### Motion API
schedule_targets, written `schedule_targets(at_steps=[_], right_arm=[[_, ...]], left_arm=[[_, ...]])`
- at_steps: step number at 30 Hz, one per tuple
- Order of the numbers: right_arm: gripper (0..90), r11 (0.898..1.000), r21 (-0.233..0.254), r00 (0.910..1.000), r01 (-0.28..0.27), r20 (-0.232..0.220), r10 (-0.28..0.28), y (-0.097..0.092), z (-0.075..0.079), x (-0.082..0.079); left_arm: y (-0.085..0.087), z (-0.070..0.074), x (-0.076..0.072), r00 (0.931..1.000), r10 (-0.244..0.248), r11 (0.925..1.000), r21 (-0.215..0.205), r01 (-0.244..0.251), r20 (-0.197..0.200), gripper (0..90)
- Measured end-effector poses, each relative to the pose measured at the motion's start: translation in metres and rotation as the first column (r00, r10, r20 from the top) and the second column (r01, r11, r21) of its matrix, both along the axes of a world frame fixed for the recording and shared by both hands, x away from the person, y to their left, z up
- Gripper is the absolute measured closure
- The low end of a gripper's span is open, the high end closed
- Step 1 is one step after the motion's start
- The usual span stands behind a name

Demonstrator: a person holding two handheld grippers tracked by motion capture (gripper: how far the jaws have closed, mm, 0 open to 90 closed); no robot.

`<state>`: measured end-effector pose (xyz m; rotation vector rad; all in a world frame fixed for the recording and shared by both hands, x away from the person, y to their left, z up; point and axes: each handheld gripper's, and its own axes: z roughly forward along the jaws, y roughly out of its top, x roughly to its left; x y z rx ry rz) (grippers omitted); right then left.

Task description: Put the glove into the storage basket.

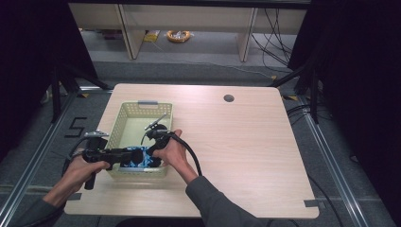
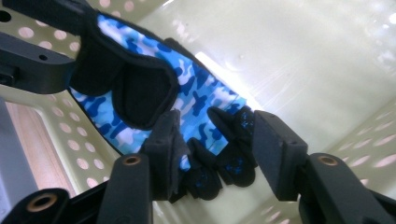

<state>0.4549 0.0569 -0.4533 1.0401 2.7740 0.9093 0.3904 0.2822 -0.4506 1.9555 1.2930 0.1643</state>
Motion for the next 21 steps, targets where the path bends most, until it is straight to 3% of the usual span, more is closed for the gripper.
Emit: schedule_targets(at_steps=[2, 8, 9, 12, 14, 17, 21], right_arm=[[49.7, 1.0, 0.001, 1.0, 0.003, 0.007, -0.003, -0.001, 0.002, 0.0], [43.7, 0.998, 0.052, 0.9994, 0.024, 0.025, -0.025, -0.012, 0.019, -0.001], [43.3, 0.998, 0.059, 0.999, 0.022, 0.039, -0.024, -0.014, 0.021, -0.001], [42.0, 0.998, 0.048, 0.9969, 0.026, 0.073, -0.029, -0.021, 0.028, -0.002], [41.9, 0.998, 0.054, 0.9965, 0.027, 0.077, -0.031, -0.023, 0.03, -0.003], [41.1, 0.995, 0.099, 0.9948, 0.027, 0.095, -0.037, -0.034, 0.036, -0.004], [40.6, 0.991, 0.124, 0.995, 0.044, 0.084, -0.054, -0.044, 0.041, -0.009]], left_arm=[[0.0, 0.001, 0.0, 1.0, 0.006, 1.0, -0.001, -0.006, 0.005, 44.0], [-0.003, 0.015, -0.002, 0.9987, 0.033, 0.998, -0.055, -0.031, 0.04, 41.5], [-0.002, 0.018, -0.003, 0.9992, 0.009, 0.9993, -0.036, -0.008, 0.038, 40.8], [-0.007, 0.021, -0.006, 0.9986, 0.015, 0.9976, -0.069, -0.012, 0.051, 39.4], [-0.009, 0.022, -0.007, 0.9985, 0.012, 0.9976, -0.069, -0.008, 0.053, 38.7], [-0.016, 0.027, -0.012, 0.9976, -0.006, 0.9964, -0.084, 0.011, 0.068, 37.5], [-0.023, 0.031, -0.017, 0.9971, -0.016, 0.9948, -0.099, 0.024, 0.075, 35.6]])
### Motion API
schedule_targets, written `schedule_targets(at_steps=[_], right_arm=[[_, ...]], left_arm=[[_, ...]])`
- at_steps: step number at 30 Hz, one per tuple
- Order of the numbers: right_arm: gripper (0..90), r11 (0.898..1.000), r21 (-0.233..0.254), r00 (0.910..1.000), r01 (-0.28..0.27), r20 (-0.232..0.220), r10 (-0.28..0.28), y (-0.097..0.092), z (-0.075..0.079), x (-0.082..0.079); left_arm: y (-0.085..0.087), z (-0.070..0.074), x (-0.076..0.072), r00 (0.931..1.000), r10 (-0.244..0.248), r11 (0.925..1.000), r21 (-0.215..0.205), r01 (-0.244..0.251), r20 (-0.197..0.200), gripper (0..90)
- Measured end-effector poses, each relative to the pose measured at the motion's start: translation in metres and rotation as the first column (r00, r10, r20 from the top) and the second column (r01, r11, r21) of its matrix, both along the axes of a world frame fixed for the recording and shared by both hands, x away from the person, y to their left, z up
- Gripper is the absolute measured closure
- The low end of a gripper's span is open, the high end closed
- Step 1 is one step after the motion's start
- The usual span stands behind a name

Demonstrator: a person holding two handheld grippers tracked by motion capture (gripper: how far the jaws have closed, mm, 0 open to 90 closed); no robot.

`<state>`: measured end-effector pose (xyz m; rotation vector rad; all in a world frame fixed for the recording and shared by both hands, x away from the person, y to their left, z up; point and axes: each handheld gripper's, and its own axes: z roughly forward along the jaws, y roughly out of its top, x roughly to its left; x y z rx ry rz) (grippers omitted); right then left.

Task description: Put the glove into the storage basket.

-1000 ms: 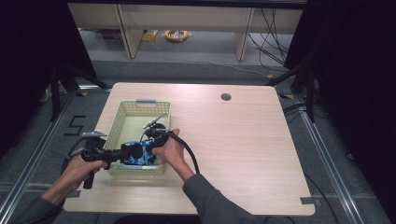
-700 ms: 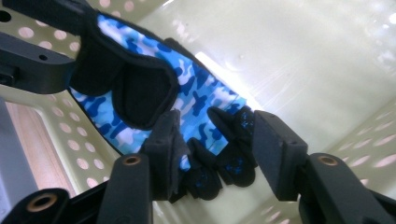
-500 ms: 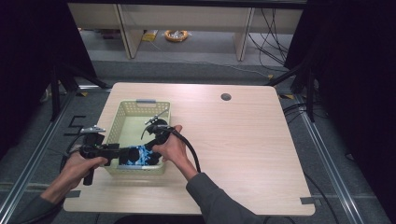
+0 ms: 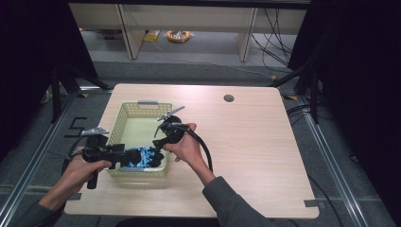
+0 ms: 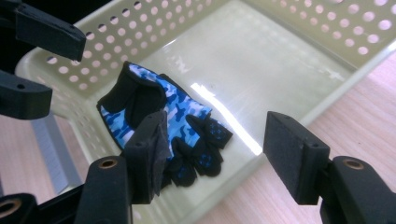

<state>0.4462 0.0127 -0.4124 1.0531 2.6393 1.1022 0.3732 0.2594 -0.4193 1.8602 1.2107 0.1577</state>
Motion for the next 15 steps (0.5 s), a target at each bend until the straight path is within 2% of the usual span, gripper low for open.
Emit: schedule_targets(at_steps=[1, 4, 6, 8, 9, 10, 12, 15], right_arm=[[40.2, 1.0, 0.011, 1.0, -0.007, 0.005, 0.007, -0.009, 0.003, -0.003], [39.9, 1.0, 0.031, 0.9999, -0.005, 0.014, 0.005, -0.016, 0.005, -0.006], [39.4, 0.999, 0.048, 0.9998, -0.008, 0.017, 0.007, -0.027, 0.007, -0.011], [39.4, 0.999, 0.041, 0.9999, -0.002, 0.014, 0.002, -0.032, 0.009, -0.014], [39.4, 0.998, 0.057, 0.9997, -0.002, 0.023, 0.0, -0.034, 0.008, -0.015], [38.8, 0.999, 0.053, 0.9995, 0.01, 0.03, -0.012, -0.041, 0.009, -0.018], [38.3, 0.998, 0.062, 0.9997, 0.016, 0.02, -0.017, -0.048, 0.011, -0.021], [38.0, 0.997, 0.072, 0.9995, 0.01, 0.028, -0.012, -0.056, 0.013, -0.023]], left_arm=[[-0.003, 0.001, -0.002, 1.0, -0.007, 1.0, -0.006, 0.007, 0.006, 35.3], [-0.012, 0.003, -0.006, 0.9994, -0.027, 0.9994, -0.022, 0.027, 0.021, 34.4], [-0.018, 0.005, -0.01, 0.9988, -0.041, 0.9988, -0.027, 0.042, 0.029, 33.3], [-0.023, 0.007, -0.012, 0.998, -0.052, 0.998, -0.033, 0.053, 0.035, 33.1], [-0.027, 0.008, -0.014, 0.9972, -0.063, 0.9973, -0.036, 0.064, 0.042, 33.1], [-0.034, 0.009, -0.016, 0.9958, -0.075, 0.9964, -0.036, 0.077, 0.052, 33.0], [-0.039, 0.01, -0.017, 0.9948, -0.084, 0.9956, -0.036, 0.087, 0.058, 32.4], [-0.045, 0.011, -0.019, 0.9928, -0.102, 0.9938, -0.037, 0.104, 0.063, 31.2]])
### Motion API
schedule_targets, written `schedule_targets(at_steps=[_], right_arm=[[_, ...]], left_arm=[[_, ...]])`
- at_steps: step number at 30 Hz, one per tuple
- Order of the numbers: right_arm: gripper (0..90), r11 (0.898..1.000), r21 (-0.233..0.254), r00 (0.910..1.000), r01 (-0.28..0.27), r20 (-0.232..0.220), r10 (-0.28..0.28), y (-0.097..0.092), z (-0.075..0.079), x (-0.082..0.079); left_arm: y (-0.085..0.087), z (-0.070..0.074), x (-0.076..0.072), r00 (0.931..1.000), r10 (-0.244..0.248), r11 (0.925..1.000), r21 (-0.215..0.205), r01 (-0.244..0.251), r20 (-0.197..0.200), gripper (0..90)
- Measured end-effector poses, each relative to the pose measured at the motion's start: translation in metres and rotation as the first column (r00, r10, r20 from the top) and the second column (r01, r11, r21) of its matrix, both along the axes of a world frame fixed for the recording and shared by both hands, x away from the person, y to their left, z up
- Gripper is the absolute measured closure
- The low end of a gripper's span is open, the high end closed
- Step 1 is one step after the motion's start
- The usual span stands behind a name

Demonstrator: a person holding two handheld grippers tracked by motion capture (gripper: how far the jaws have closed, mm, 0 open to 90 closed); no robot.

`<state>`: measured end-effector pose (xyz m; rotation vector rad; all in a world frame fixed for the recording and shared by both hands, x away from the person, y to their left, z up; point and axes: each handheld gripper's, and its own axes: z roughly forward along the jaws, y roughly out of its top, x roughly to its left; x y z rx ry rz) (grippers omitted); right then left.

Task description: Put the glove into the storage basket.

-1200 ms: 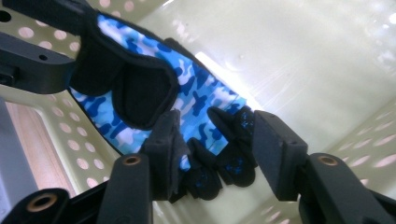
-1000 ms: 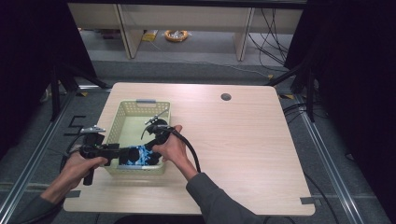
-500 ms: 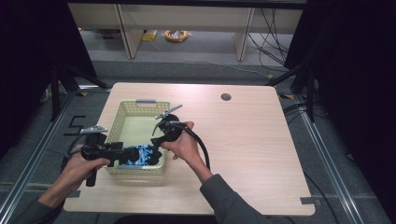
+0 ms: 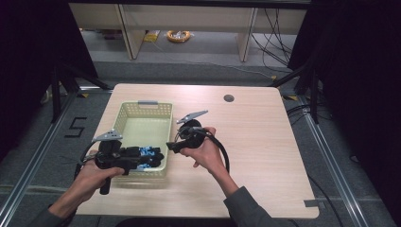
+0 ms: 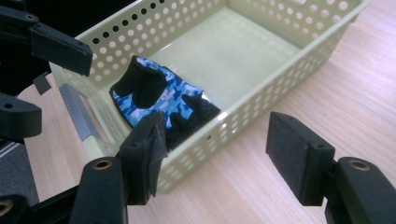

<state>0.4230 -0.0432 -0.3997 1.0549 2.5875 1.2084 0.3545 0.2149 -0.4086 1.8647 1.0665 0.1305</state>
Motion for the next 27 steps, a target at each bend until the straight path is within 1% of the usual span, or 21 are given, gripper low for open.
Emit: schedule_targets(at_steps=[1, 2, 3, 4, 5, 7, 9, 10, 11, 12, 13, 15, 16, 17, 18, 19, 21, 22, 24, 25, 27], right_arm=[[37.4, 1.0, 0.01, 0.9999, 0.01, -0.009, -0.01, -0.007, 0.001, -0.003], [37.0, 1.0, 0.021, 0.9999, 0.002, 0.011, -0.002, -0.009, 0.0, -0.002], [36.4, 1.0, 0.001, 0.9999, 0.002, 0.011, -0.002, -0.014, 0.002, -0.004], [36.4, 1.0, 0.001, 0.9999, 0.002, 0.011, -0.002, -0.014, 0.002, -0.004], [35.8, 1.0, 0.003, 0.9998, 0.019, 0.004, -0.019, -0.021, 0.002, -0.006], [34.9, 1.0, 0.004, 0.9996, 0.017, 0.024, -0.017, -0.028, 0.001, -0.008], [34.6, 1.0, 0.0, 0.9992, 0.025, 0.032, -0.025, -0.035, 0.0, -0.01], [34.2, 1.0, -0.005, 0.9986, 0.024, 0.046, -0.024, -0.04, -0.001, -0.011], [34.0, 1.0, 0.006, 0.9992, 0.027, 0.031, -0.027, -0.042, -0.001, -0.012], [33.6, 0.999, -0.004, 0.9989, 0.038, 0.027, -0.038, -0.046, -0.001, -0.015], [33.4, 0.999, -0.001, 0.9985, 0.038, 0.04, -0.038, -0.049, -0.002, -0.016], [33.3, 0.999, -0.002, 0.9989, 0.035, 0.031, -0.035, -0.053, -0.002, -0.017], [32.8, 0.999, -0.002, 0.9986, 0.04, 0.035, -0.04, -0.057, -0.003, -0.019], [32.4, 0.999, -0.001, 0.9986, 0.04, 0.033, -0.04, -0.061, -0.004, -0.02], [32.4, 0.998, 0.019, 0.9972, 0.055, 0.049, -0.056, -0.062, -0.006, -0.022], [32.3, 0.999, 0.012, 0.9982, 0.047, 0.037, -0.047, -0.07, -0.006, -0.024], [32.3, 0.998, 0.016, 0.9977, 0.053, 0.042, -0.053, -0.072, -0.006, -0.026], [32.1, 0.998, 0.013, 0.9974, 0.063, 0.034, -0.063, -0.076, -0.006, -0.028], [32.1, 0.998, 0.021, 0.9968, 0.065, 0.046, -0.066, -0.081, -0.009, -0.03], [32.1, 0.998, 0.025, 0.9972, 0.063, 0.037, -0.064, -0.083, -0.011, -0.032], [32.1, 0.997, 0.035, 0.997, 0.074, 0.021, -0.075, -0.088, -0.012, -0.037]], left_arm=[[-0.005, 0.001, -0.002, 0.9999, -0.008, 1.0, -0.002, 0.008, 0.007, 31.1], [-0.008, 0.002, -0.003, 0.9998, -0.014, 0.9999, -0.001, 0.014, 0.015, 31.0], [-0.01, 0.002, -0.005, 0.9996, -0.02, 0.9998, -0.002, 0.02, 0.022, 30.9], [-0.01, 0.002, -0.005, 0.9996, -0.02, 0.9998, -0.002, 0.02, 0.022, 30.9], [-0.016, 0.004, -0.008, 0.999, -0.034, 0.9994, -0.005, 0.034, 0.029, 30.9], [-0.021, 0.004, -0.01, 0.9986, -0.041, 0.9991, -0.01, 0.041, 0.033, 30.7], [-0.023, 0.004, -0.011, 0.998, -0.056, 0.9983, -0.014, 0.056, 0.03, 30.5], [-0.029, 0.004, -0.014, 0.9972, -0.068, 0.9975, -0.019, 0.068, 0.033, 30.5], [-0.032, 0.005, -0.016, 0.997, -0.069, 0.9971, -0.029, 0.07, 0.035, 30.5], [-0.035, 0.005, -0.017, 0.9962, -0.08, 0.9964, -0.025, 0.08, 0.037, 30.4], [-0.038, 0.005, -0.019, 0.9953, -0.09, 0.9954, -0.028, 0.091, 0.036, 30.4], [-0.041, 0.005, -0.021, 0.9949, -0.094, 0.9951, -0.027, 0.095, 0.037, 30.2], [-0.044, 0.004, -0.022, 0.9936, -0.105, 0.9938, -0.032, 0.107, 0.041, 29.5], [-0.046, 0.003, -0.023, 0.9922, -0.119, 0.9925, -0.025, 0.12, 0.039, 29.1], [-0.049, 0.003, -0.024, 0.9921, -0.118, 0.9925, -0.027, 0.119, 0.041, 28.9], [-0.053, 0.002, -0.026, 0.9906, -0.13, 0.9909, -0.029, 0.131, 0.043, 28.3], [-0.056, 0.002, -0.027, 0.9899, -0.134, 0.9903, -0.029, 0.136, 0.045, 28.2], [-0.058, 0.001, -0.028, 0.9887, -0.139, 0.9899, -0.021, 0.14, 0.057, 28.1], [-0.063, 0.0, -0.031, 0.9879, -0.14, 0.9901, -0.005, 0.14, 0.068, 27.9], [-0.065, 0.0, -0.031, 0.9858, -0.153, 0.9881, -0.004, 0.154, 0.069, 27.8], [-0.069, -0.002, -0.034, 0.9862, -0.15, 0.9886, -0.007, 0.151, 0.071, 27.6]])
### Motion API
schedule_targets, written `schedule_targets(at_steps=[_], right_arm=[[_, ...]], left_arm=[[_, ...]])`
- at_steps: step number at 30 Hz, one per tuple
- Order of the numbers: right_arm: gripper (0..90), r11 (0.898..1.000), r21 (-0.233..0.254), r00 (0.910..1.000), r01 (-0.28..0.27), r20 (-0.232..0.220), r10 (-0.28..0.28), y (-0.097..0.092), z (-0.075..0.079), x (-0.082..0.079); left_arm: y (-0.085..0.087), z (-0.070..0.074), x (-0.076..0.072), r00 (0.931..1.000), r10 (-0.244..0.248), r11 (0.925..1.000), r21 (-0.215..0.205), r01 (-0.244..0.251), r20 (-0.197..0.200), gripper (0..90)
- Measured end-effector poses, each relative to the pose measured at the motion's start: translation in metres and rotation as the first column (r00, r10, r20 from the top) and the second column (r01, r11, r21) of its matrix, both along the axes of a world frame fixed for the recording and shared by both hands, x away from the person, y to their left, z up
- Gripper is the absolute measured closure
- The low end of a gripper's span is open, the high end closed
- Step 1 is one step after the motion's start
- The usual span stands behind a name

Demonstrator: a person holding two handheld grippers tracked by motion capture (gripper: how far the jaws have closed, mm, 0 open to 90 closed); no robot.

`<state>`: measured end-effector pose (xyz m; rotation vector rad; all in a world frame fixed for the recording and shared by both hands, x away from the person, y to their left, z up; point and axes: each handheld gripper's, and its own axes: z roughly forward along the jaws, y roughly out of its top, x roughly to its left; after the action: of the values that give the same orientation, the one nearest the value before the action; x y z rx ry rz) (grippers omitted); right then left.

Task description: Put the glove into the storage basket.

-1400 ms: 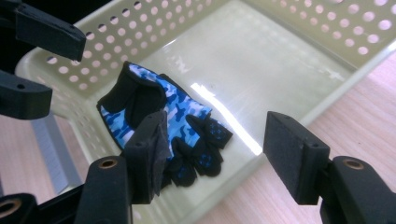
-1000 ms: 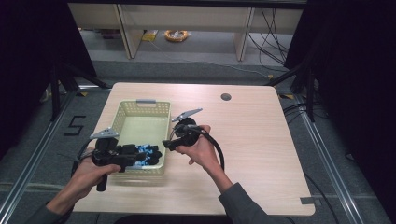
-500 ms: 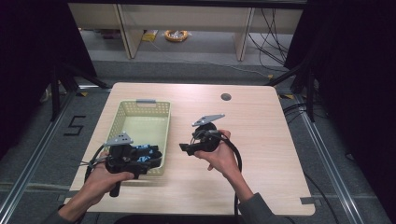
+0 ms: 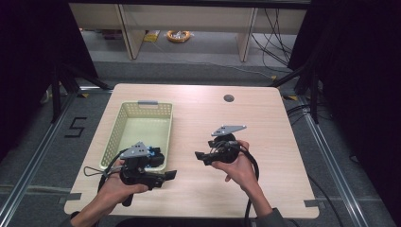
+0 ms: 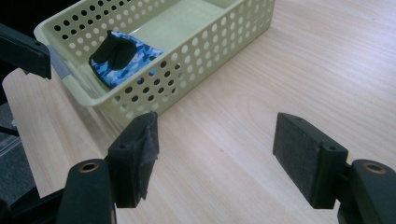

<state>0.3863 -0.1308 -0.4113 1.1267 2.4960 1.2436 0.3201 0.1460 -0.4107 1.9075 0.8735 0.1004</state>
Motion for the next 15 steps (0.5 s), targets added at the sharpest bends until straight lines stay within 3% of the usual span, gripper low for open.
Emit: schedule_targets(at_steps=[1, 2, 6, 7, 15], right_arm=[[32.0, 1.0, 0.023, 1.0, -0.003, -0.004, 0.003, -0.004, -0.002, -0.003], [32.0, 1.0, 0.023, 1.0, -0.003, -0.004, 0.003, -0.004, -0.002, -0.003], [32.0, 0.999, 0.032, 0.9999, -0.001, 0.017, 0.0, -0.014, -0.002, -0.009], [32.0, 0.999, 0.035, 0.9996, -0.001, 0.03, 0.0, -0.015, -0.002, -0.009], [31.8, 0.999, 0.046, 0.9994, 0.016, 0.029, -0.018, -0.028, 0.0, -0.028]], left_arm=[[-0.002, -0.001, -0.001, 1.0, -0.002, 1.0, 0.001, 0.002, -0.001, 27.4], [-0.003, -0.001, -0.002, 0.9999, -0.009, 0.9998, 0.015, 0.009, 0.014, 27.4], [-0.01, -0.003, -0.007, 0.9998, -0.018, 0.9998, 0.004, 0.018, 0.002, 27.4], [-0.011, -0.003, -0.007, 0.9992, -0.04, 0.9992, 0.005, 0.04, 0.009, 27.4], [-0.018, -0.007, -0.013, 0.9988, -0.048, 0.9987, 0.015, 0.048, 0.011, 27.2]])
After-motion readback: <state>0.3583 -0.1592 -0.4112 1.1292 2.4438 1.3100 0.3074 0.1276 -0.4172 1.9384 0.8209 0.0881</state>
